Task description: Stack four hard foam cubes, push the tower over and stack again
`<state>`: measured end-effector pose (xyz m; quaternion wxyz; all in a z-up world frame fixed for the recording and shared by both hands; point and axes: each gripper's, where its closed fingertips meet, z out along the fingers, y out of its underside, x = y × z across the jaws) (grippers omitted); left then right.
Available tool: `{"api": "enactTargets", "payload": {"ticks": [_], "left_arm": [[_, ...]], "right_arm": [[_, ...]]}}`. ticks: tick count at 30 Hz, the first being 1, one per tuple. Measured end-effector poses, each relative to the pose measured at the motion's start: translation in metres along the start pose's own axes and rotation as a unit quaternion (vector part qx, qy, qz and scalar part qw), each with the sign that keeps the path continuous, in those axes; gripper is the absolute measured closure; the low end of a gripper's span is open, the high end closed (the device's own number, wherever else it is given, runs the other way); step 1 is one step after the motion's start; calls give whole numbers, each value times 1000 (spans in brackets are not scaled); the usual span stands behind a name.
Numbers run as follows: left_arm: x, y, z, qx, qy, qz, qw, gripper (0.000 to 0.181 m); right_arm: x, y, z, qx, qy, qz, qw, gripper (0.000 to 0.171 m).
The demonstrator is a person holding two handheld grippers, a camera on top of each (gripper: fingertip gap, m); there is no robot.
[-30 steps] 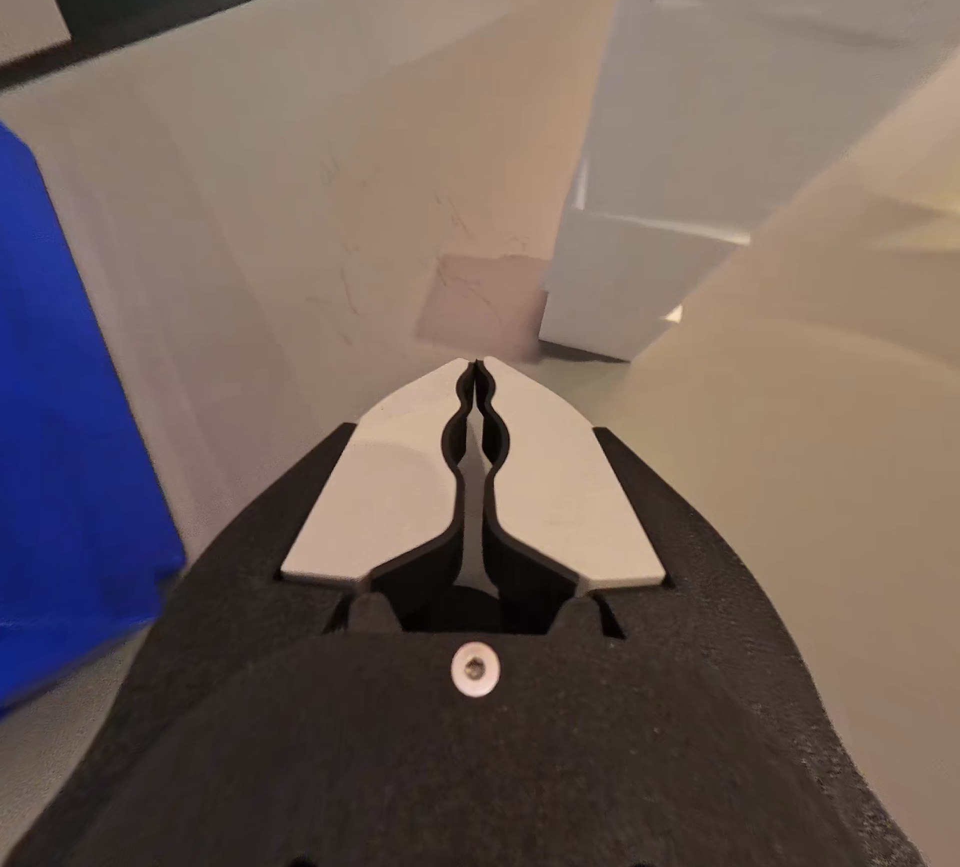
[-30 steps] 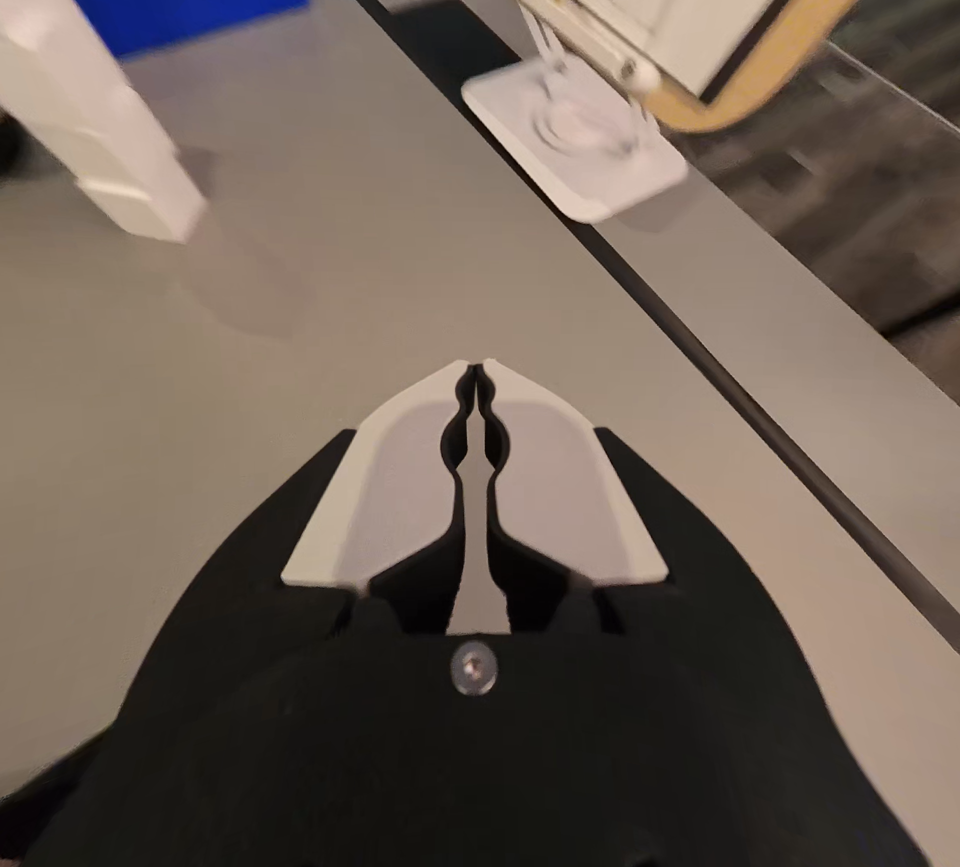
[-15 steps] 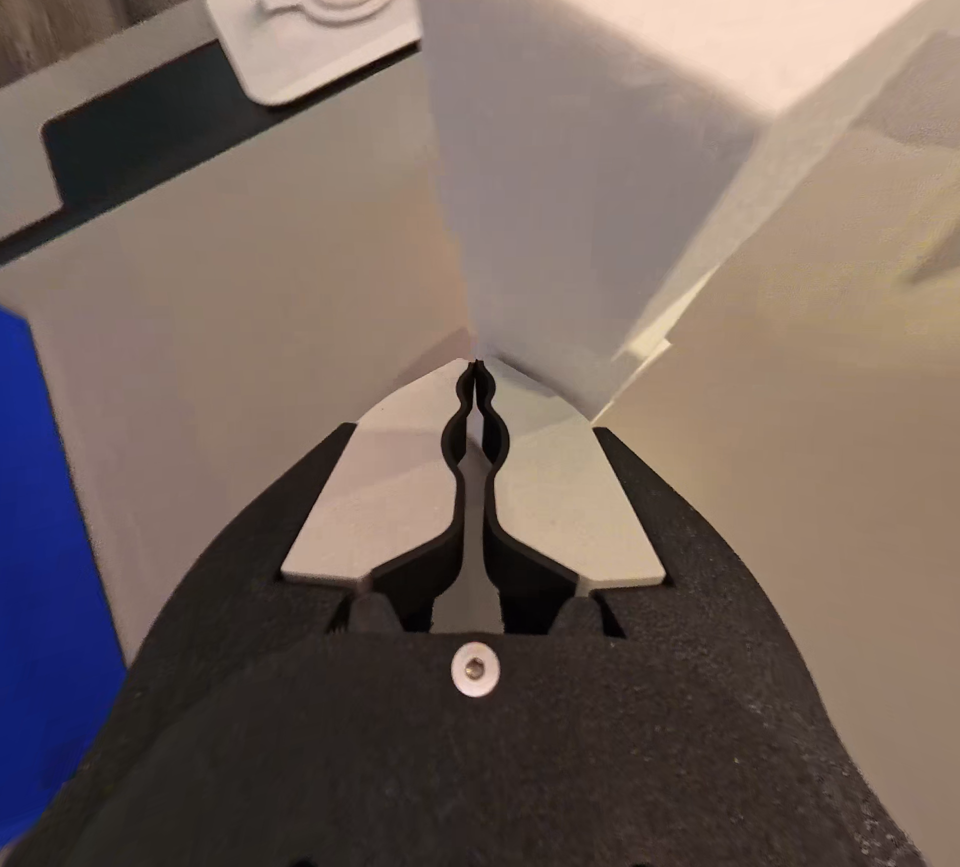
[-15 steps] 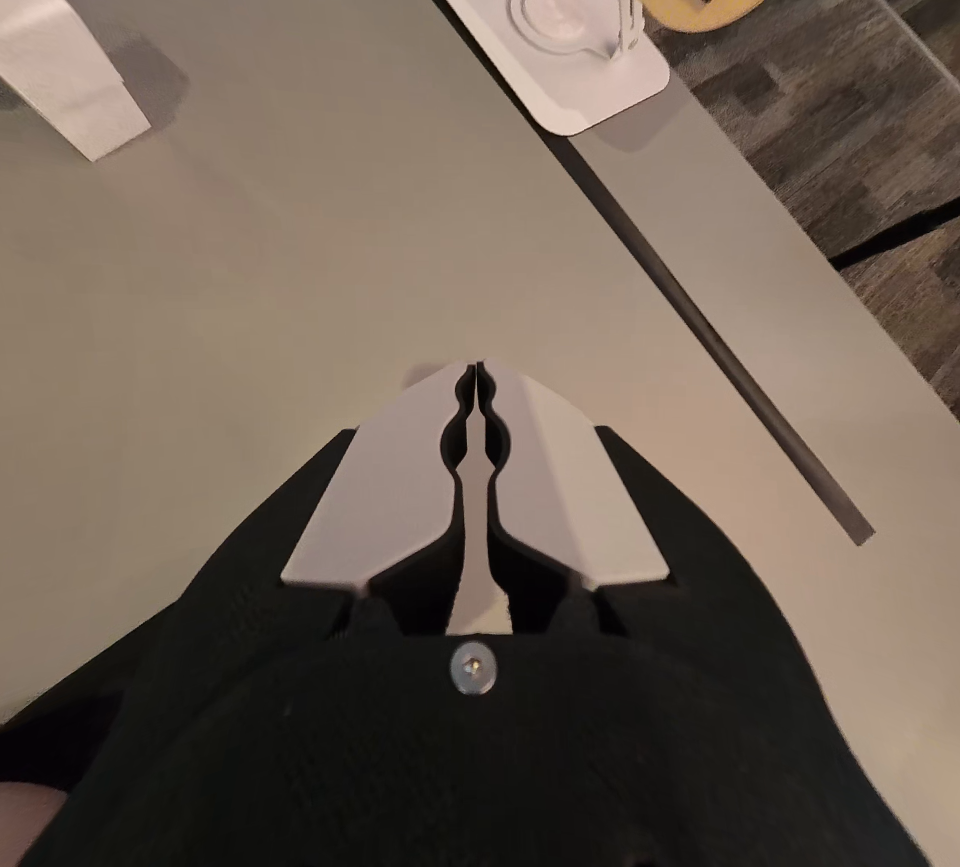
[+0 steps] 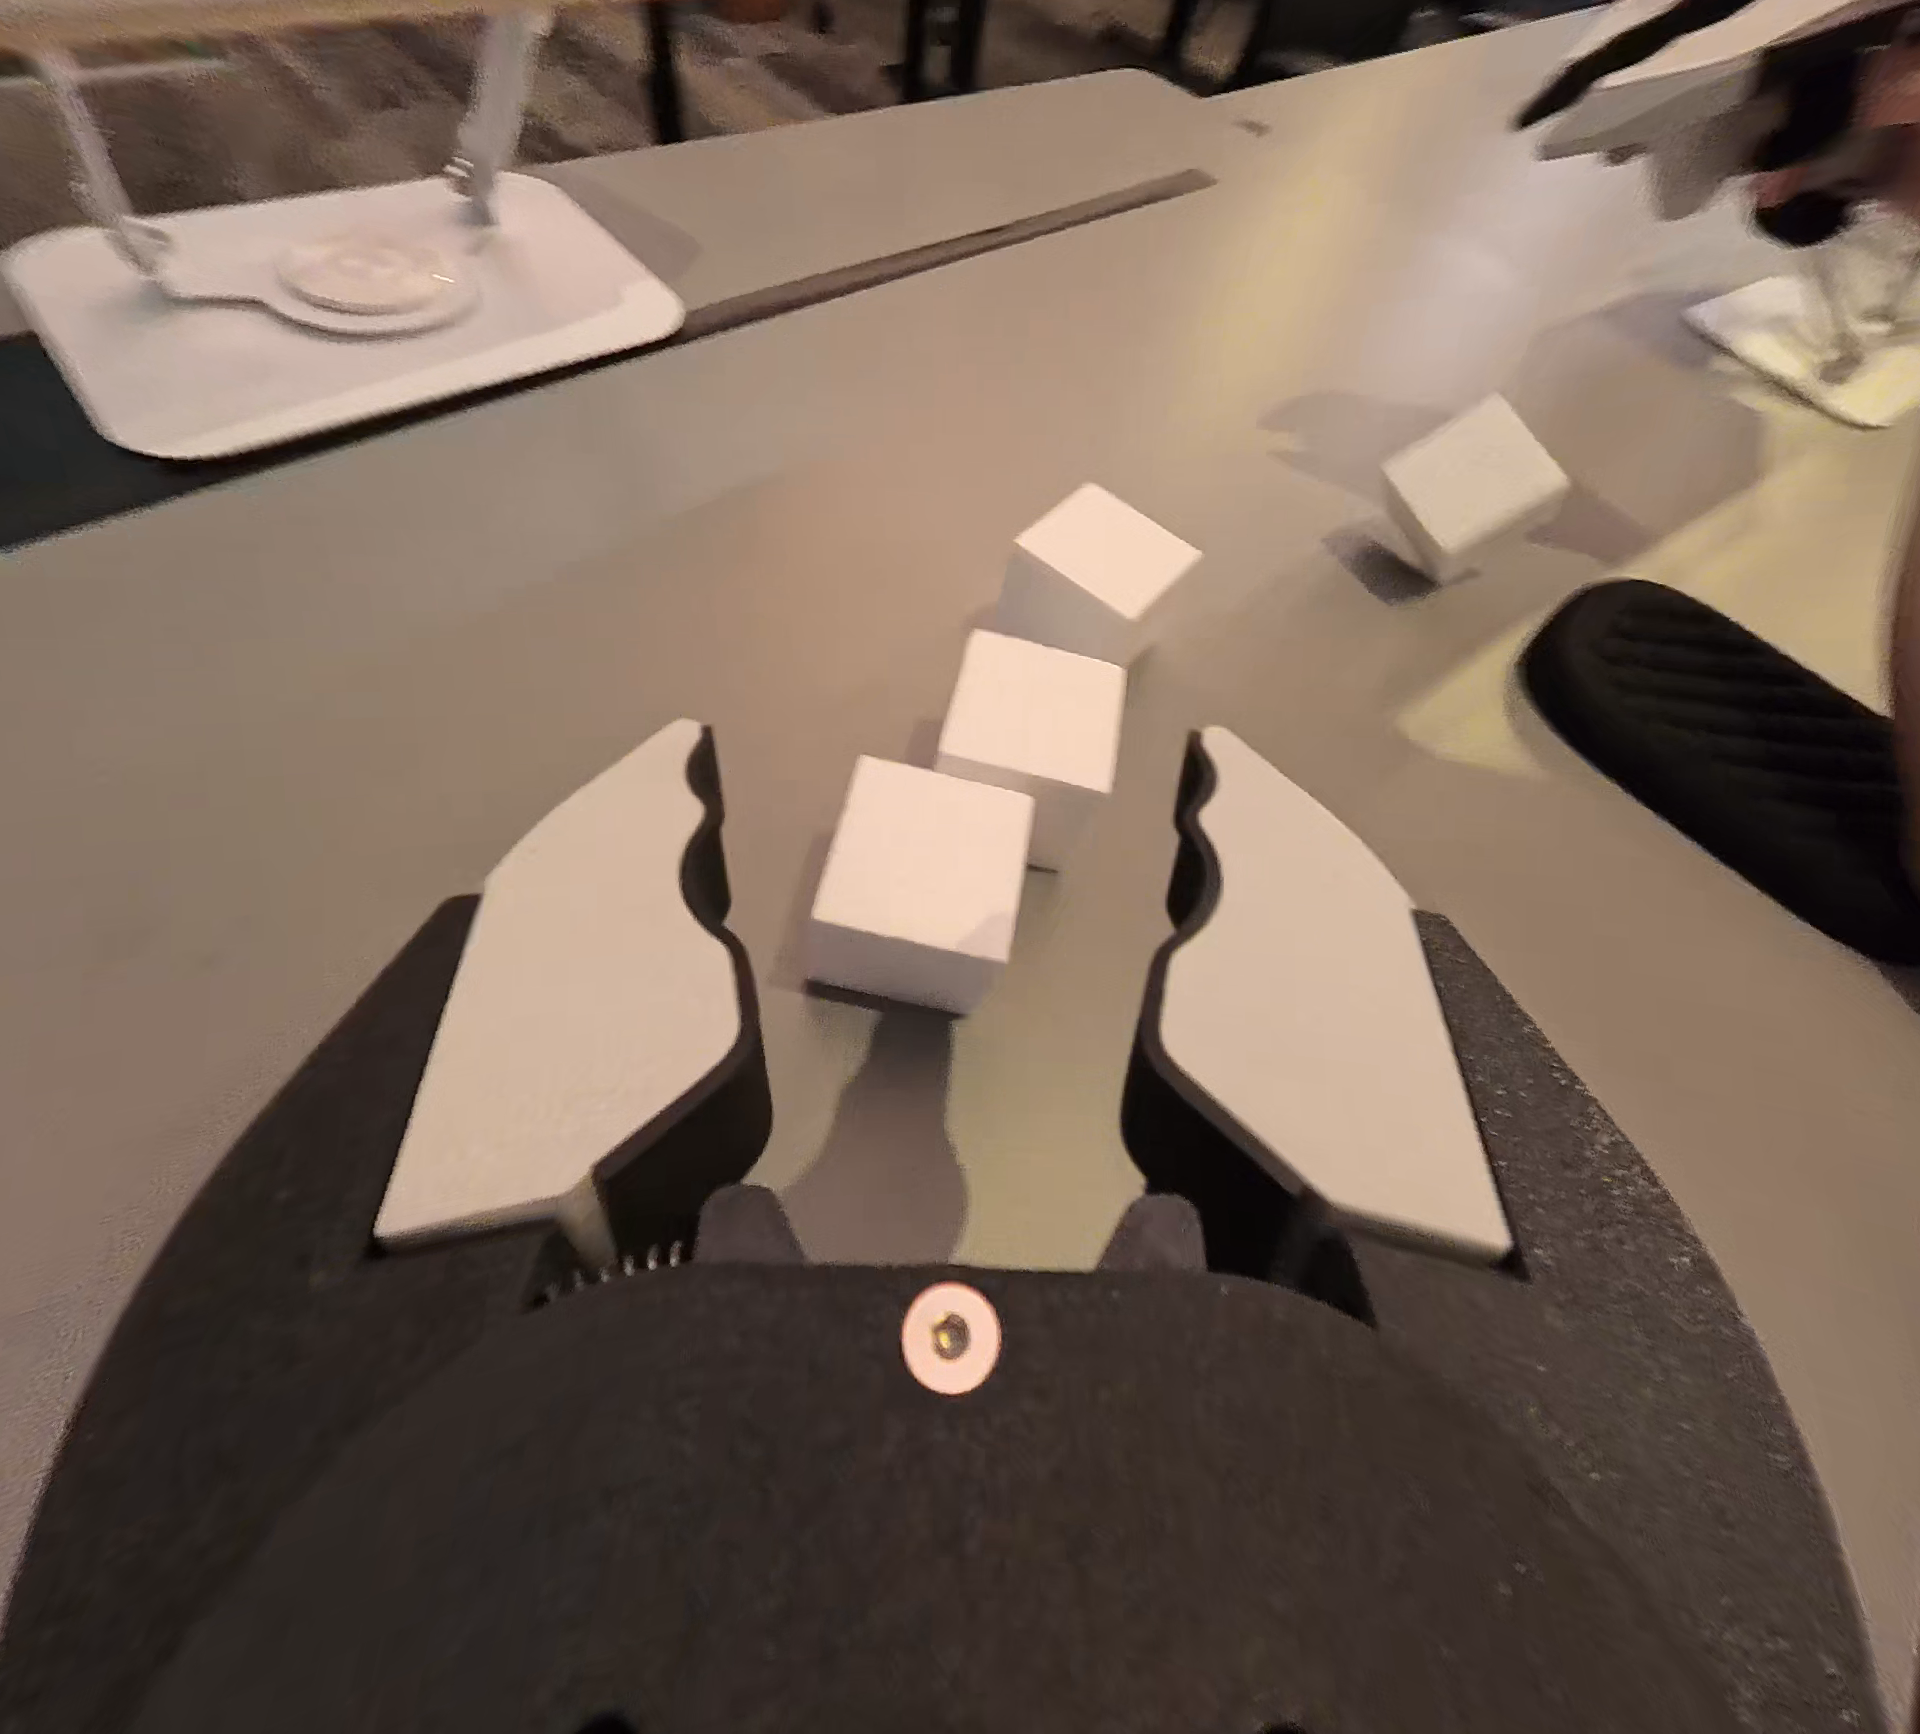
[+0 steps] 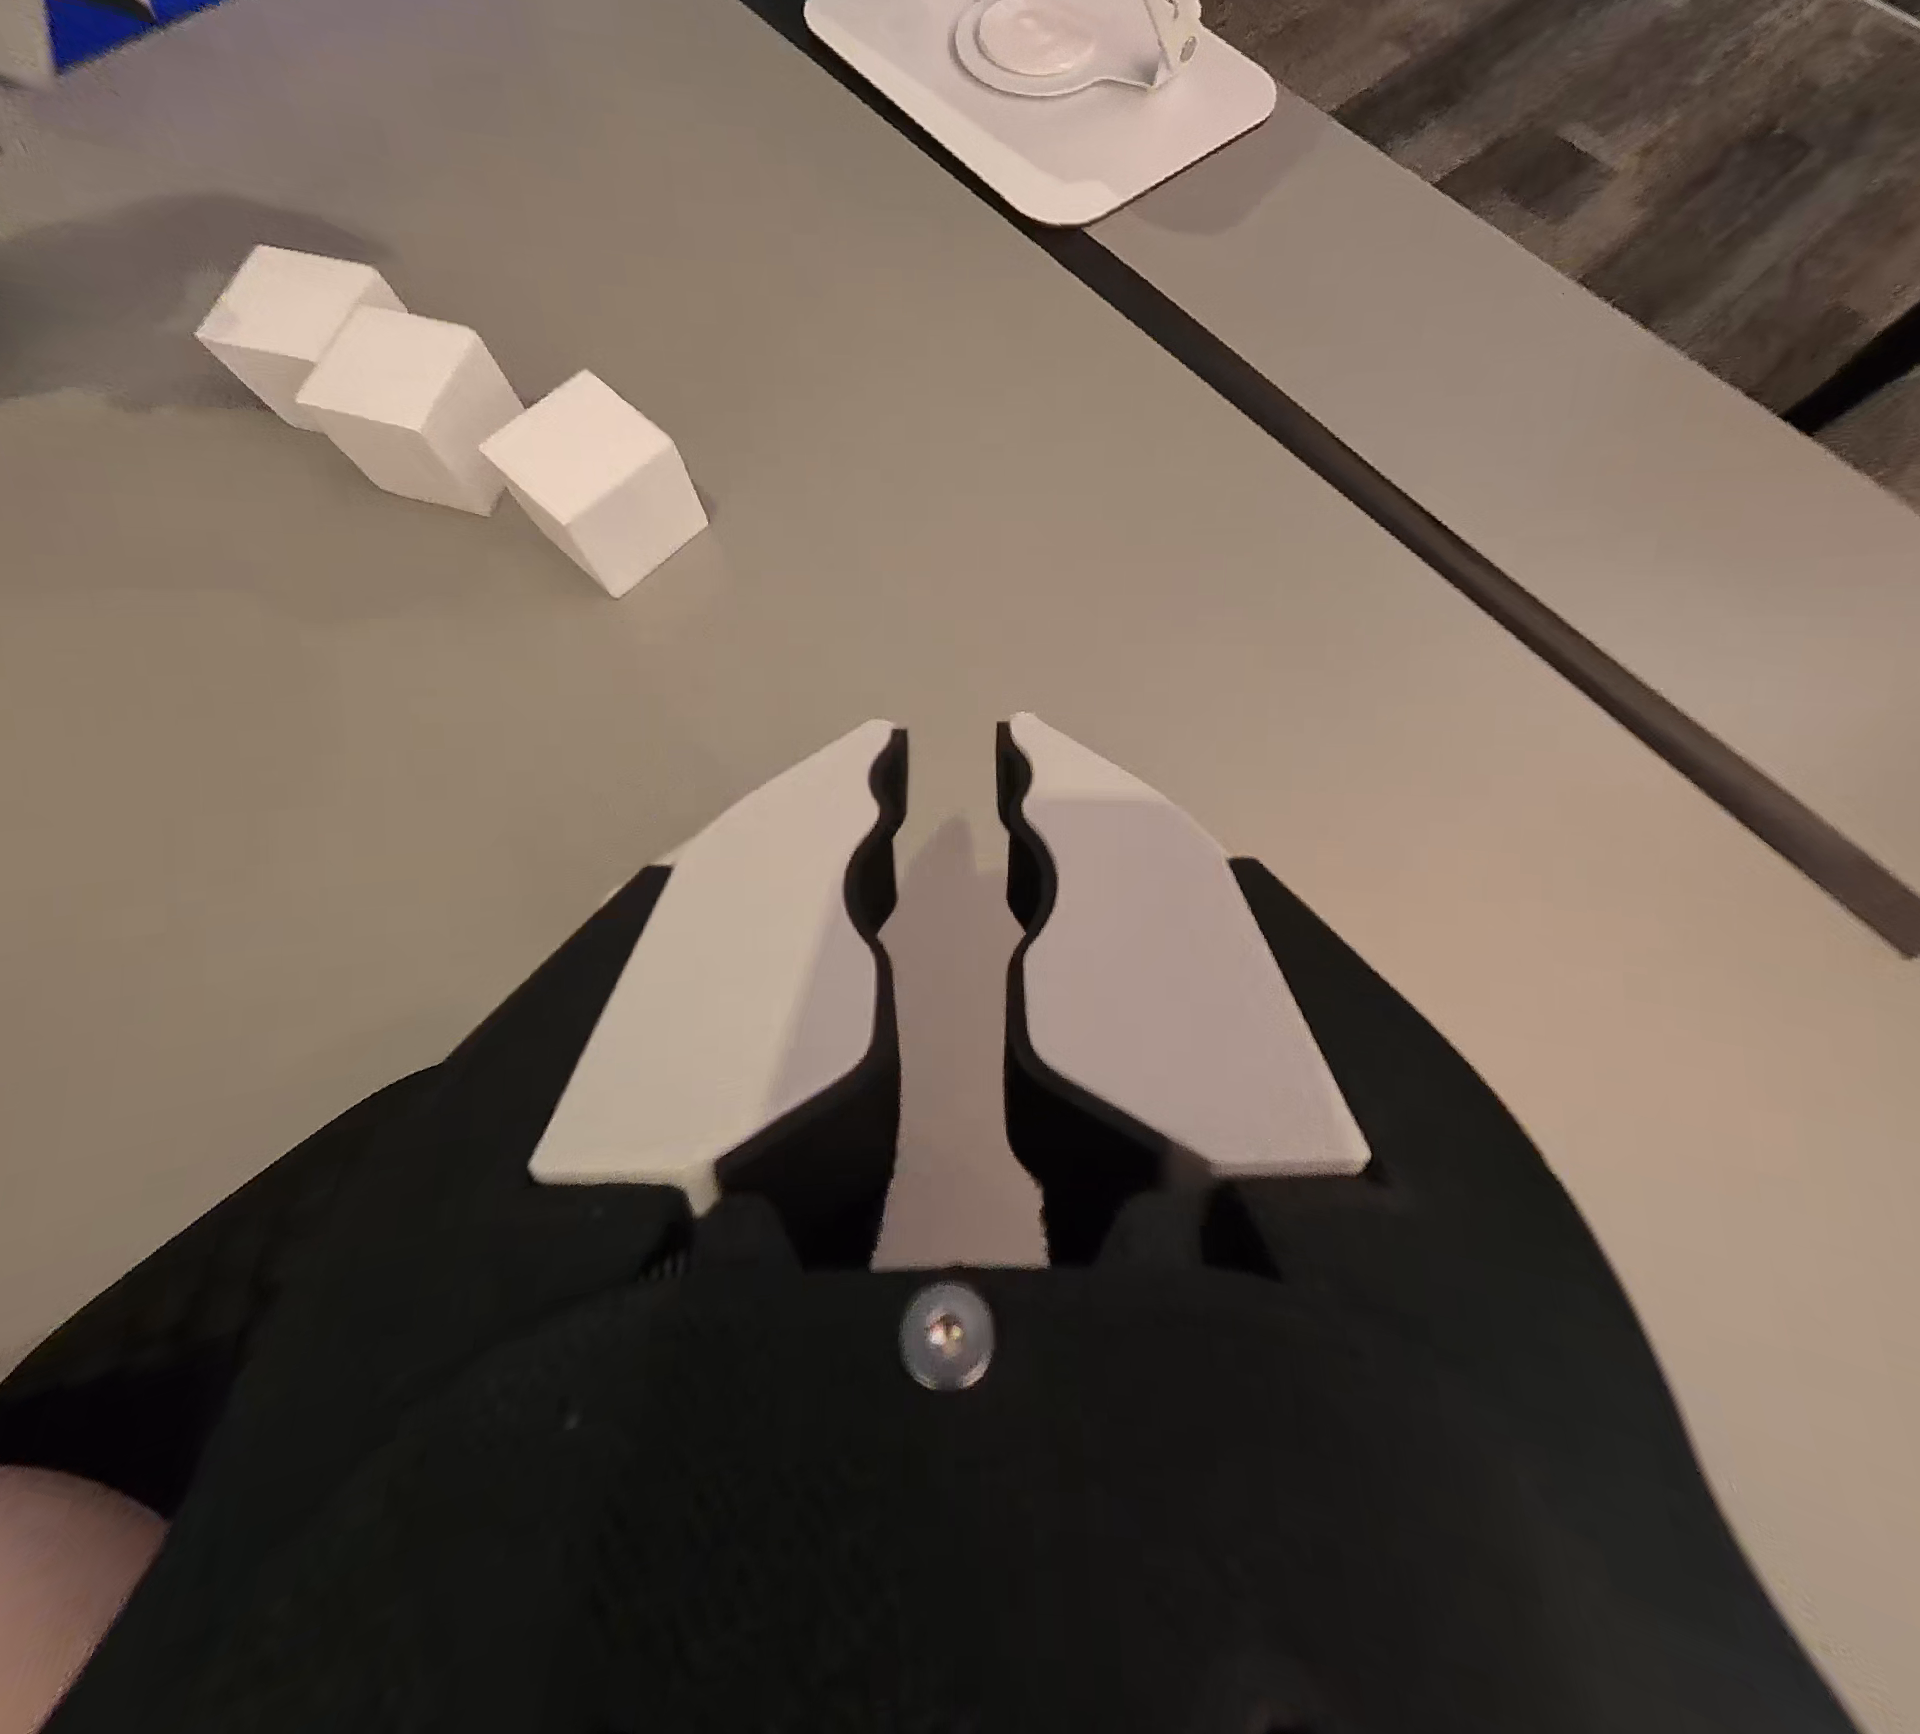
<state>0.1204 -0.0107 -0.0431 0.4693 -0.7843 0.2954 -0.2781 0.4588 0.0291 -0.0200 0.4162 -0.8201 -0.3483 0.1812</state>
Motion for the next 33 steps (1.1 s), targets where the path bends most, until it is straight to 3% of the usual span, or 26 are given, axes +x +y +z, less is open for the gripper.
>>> {"api": "enactTargets", "payload": {"ticks": [4,10,14,18,23,25,30,33], "left_arm": [[2,33,7,-18,31,-15,999,79],[-9,61,23,-61,-9,42,997,77],[-12,73,34,-80,-23,55,995,86],[-12,87,47,-120,-13,44,992,90],[-18,93,61,-156,-47,54,985,111],[-18,94,59,-155,-49,48,985,112],[-23,87,46,-128,-55,25,990,112],[-30,79,34,-107,-65,14,992,112]], "right_arm": [[20,16,-8,9,23,40,999,146],[23,16,-30,50,47,43,997,131],[14,28,-45,65,71,81,992,125],[-22,57,-40,82,48,52,994,112],[-35,112,-31,37,98,62,993,88],[-34,127,-24,12,116,65,991,80],[-36,142,1,-34,112,66,991,86],[-37,144,8,-48,118,51,991,113]]}}
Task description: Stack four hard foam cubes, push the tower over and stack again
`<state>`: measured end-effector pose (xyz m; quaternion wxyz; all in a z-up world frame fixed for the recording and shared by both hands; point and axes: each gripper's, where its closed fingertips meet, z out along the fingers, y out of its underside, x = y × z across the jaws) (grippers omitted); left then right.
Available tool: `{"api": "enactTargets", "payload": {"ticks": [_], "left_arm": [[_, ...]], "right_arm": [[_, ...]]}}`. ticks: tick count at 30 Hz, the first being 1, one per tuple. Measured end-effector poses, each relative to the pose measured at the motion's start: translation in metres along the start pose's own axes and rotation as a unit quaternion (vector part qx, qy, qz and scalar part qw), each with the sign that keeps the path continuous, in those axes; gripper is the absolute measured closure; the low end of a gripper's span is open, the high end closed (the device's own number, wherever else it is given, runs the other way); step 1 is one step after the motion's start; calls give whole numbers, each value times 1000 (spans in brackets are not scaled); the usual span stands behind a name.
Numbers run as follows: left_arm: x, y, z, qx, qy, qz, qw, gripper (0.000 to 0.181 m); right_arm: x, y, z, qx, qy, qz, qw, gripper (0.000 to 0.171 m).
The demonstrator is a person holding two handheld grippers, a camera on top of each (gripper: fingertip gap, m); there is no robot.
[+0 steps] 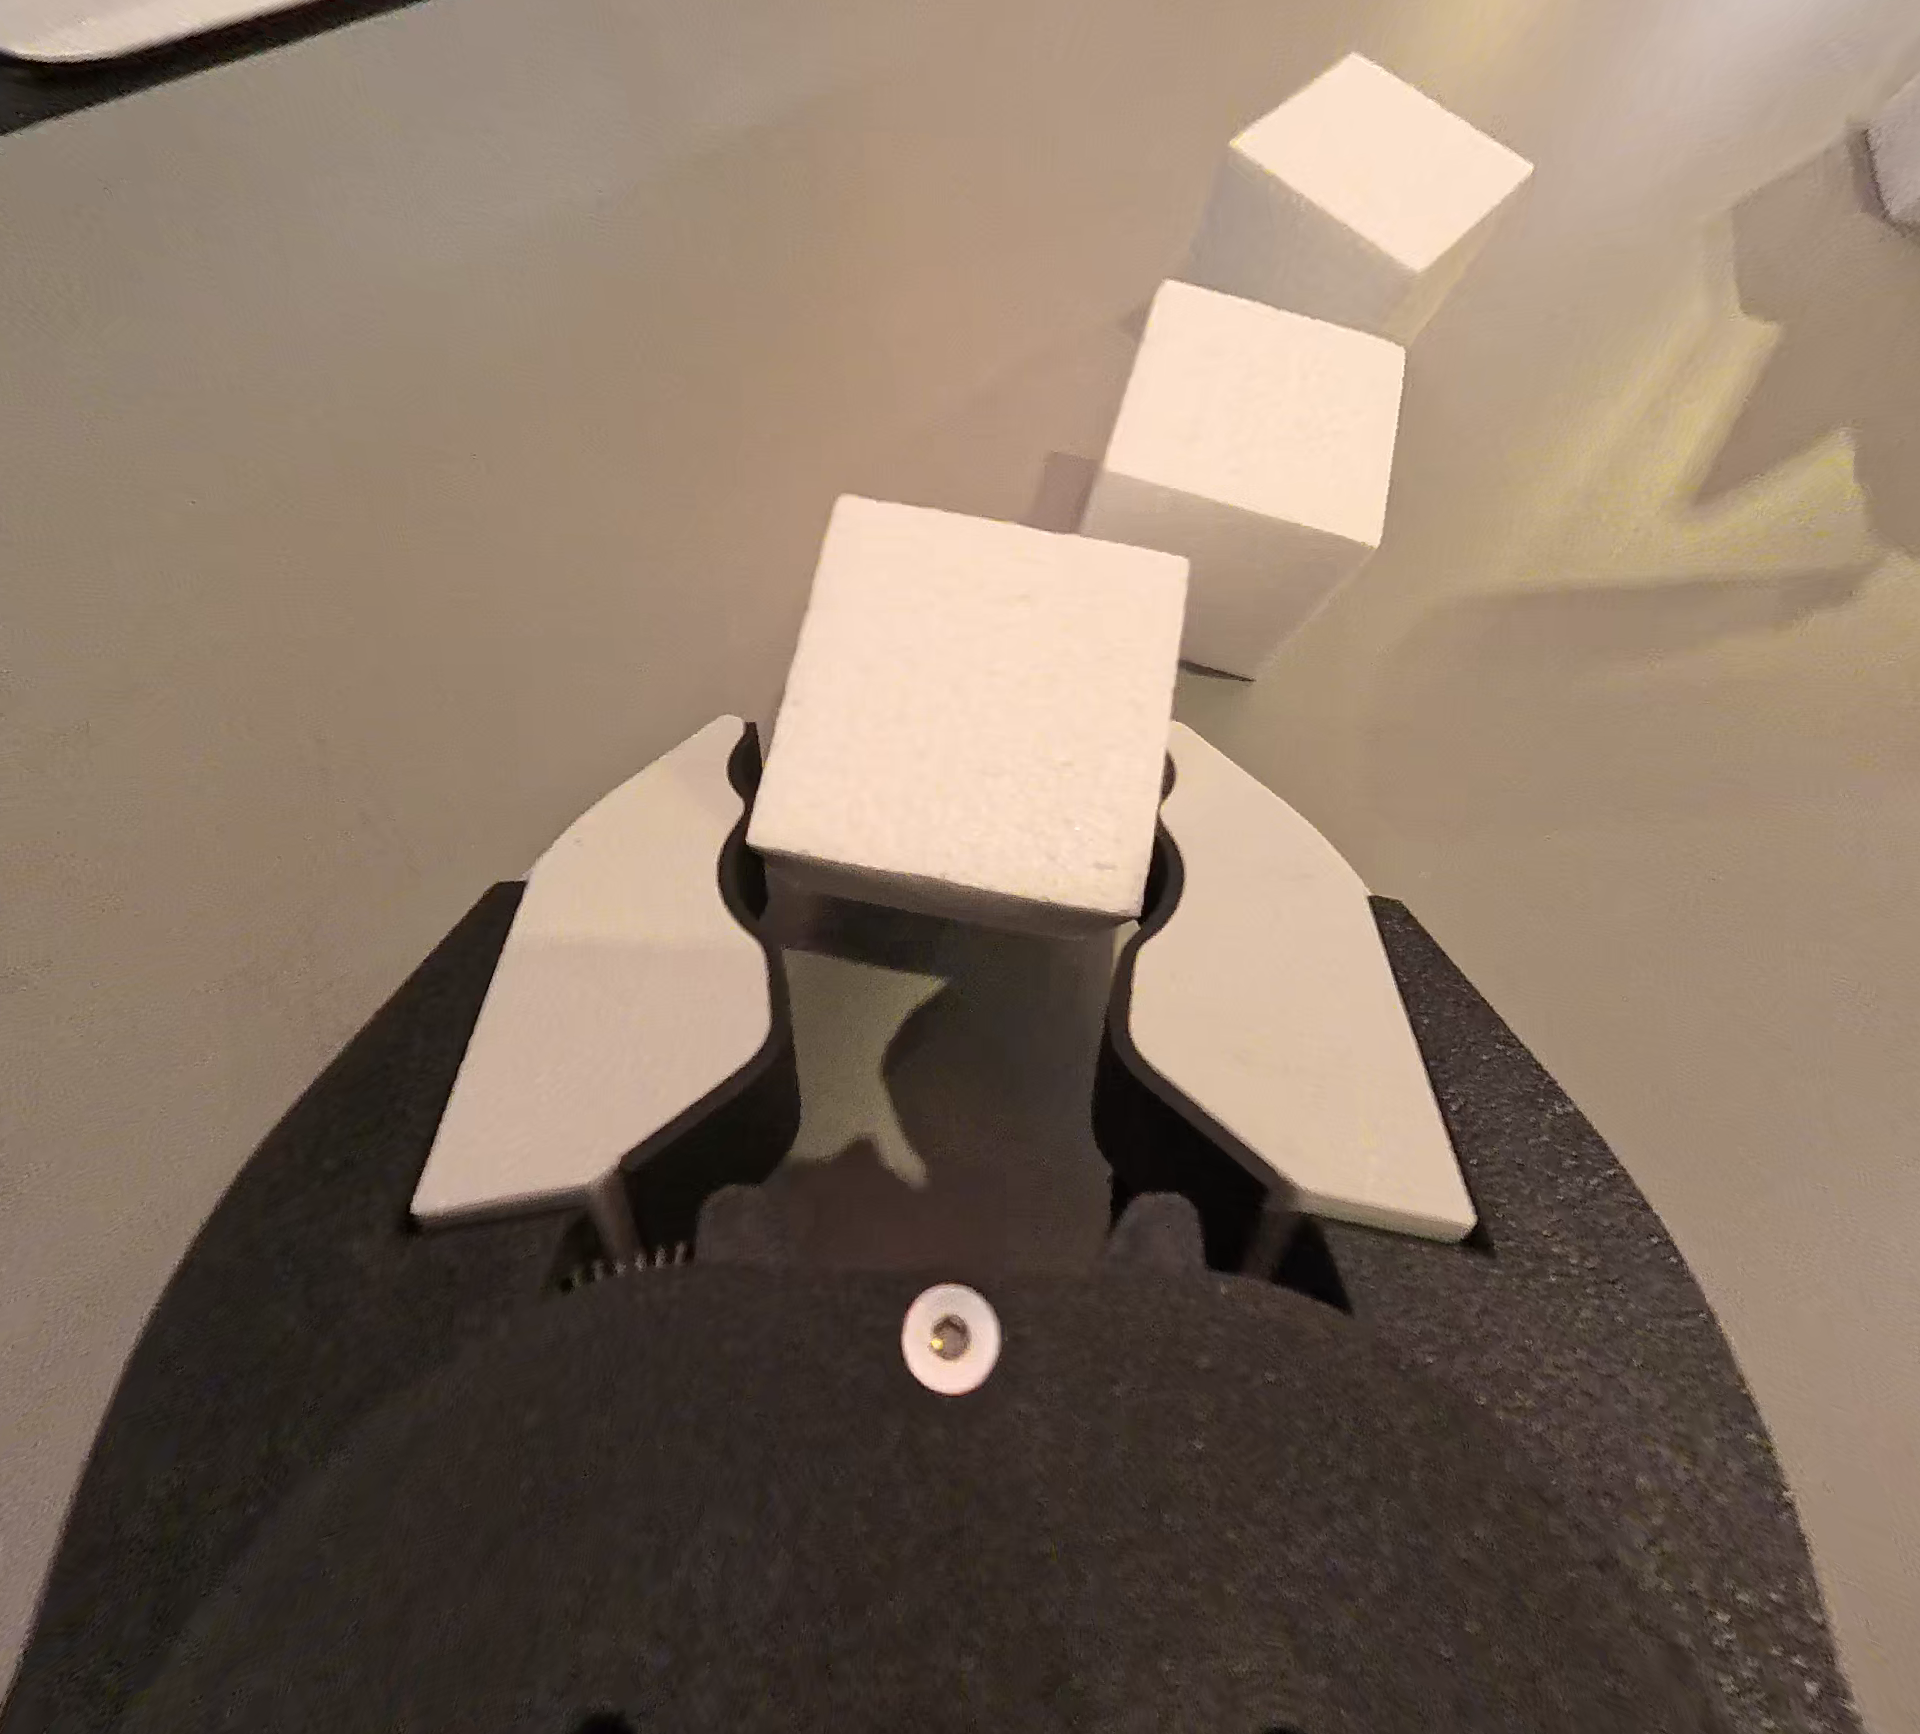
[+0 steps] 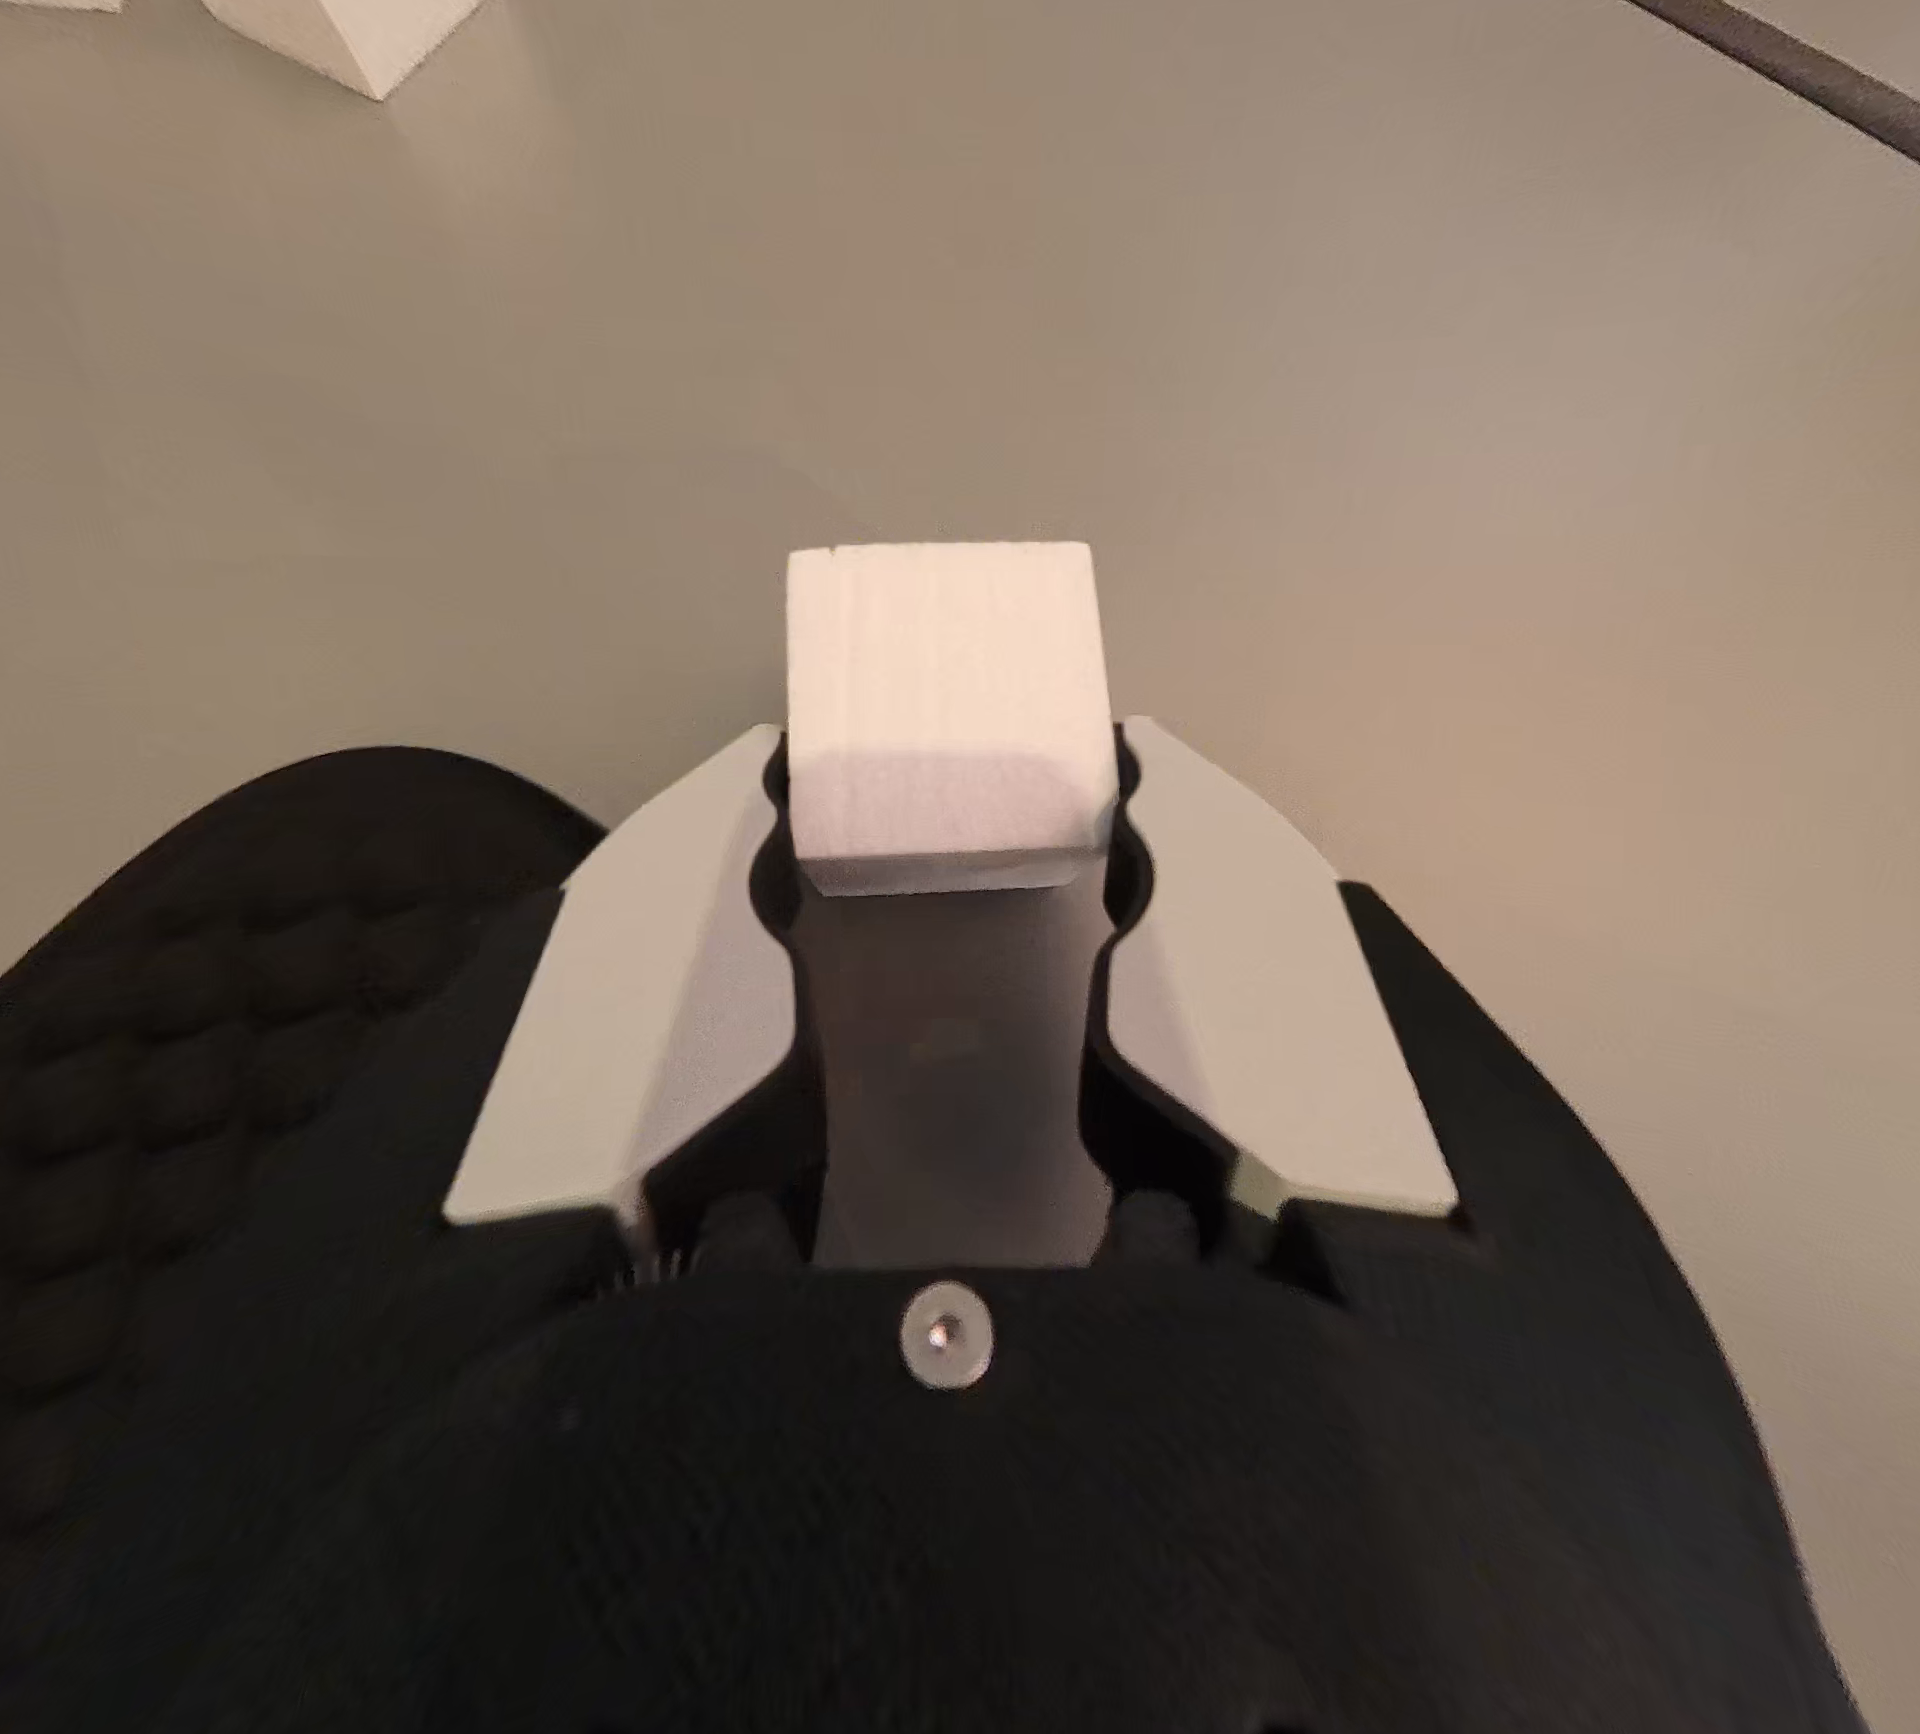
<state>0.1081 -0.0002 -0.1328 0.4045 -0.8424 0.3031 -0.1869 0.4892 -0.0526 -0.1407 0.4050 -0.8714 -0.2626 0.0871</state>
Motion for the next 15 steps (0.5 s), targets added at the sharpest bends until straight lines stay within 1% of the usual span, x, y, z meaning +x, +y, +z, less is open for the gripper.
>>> {"api": "enactTargets", "payload": {"ticks": [3,5,6,8,10,11,13,15], "left_arm": [[-11,-1,-13,9,-21,-14,1000,112],[-20,-3,-24,17,-45,-18,999,112],[-26,-6,-30,22,-59,-21,998,112],[-34,-9,-41,33,-76,-30,996,112],[-40,-12,-48,46,-79,-44,995,112],[-40,-13,-50,52,-76,-49,995,112],[-40,-12,-51,54,-69,-54,995,112],[-40,-10,-50,47,-67,-54,995,112]], "right_arm": [[-7,-6,1,10,-18,4,1000,113],[-13,-22,-1,27,-35,6,999,113],[-23,-39,-3,49,-60,6,997,113],[-56,-86,-6,108,-136,-10,985,114],[-102,-135,-7,157,-224,-58,960,114],[-127,-155,-5,169,-265,-91,945,114],[-170,-183,7,162,-333,-161,915,114],[-202,-197,26,133,-384,-237,882,114]]}}
